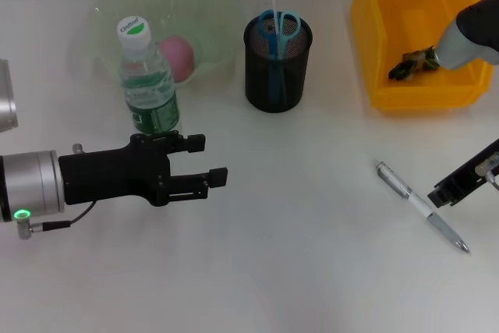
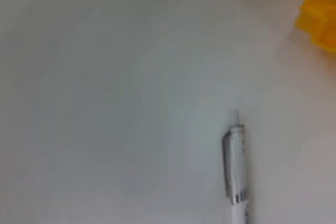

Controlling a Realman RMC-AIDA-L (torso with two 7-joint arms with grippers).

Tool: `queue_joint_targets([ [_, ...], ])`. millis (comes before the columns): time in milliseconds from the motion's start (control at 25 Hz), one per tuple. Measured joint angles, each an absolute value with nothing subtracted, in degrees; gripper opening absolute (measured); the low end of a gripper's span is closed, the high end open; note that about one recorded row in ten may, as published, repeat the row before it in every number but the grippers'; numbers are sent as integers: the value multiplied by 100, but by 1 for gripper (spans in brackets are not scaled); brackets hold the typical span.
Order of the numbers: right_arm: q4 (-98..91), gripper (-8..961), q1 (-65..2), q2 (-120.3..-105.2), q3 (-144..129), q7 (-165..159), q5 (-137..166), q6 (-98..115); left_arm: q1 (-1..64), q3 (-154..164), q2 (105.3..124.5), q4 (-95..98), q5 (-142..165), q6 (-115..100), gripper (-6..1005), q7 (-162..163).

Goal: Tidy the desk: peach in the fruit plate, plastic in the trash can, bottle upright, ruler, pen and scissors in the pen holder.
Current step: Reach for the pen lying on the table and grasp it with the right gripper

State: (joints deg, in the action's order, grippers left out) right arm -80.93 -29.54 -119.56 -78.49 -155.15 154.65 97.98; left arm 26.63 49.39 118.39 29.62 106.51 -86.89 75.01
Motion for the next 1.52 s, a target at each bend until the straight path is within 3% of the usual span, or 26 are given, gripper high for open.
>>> queue_joint_targets([
  [240, -8073, 32, -2930, -11966, -7896, -15539, 15681, 9850, 2691, 4939, 11838, 2962, 10605, -8685, 780, 7505],
  [680, -7879, 331, -2900, -11987, -8116, -15511, 15681, 9614, 2715, 4939, 11839, 2971, 10590, -8658, 779, 7506],
  [1520, -7674, 253, -2891, -11988, -8484, -15590, 15647, 9342, 2665, 4944, 11848, 2919, 10591, -8640, 779, 7449],
])
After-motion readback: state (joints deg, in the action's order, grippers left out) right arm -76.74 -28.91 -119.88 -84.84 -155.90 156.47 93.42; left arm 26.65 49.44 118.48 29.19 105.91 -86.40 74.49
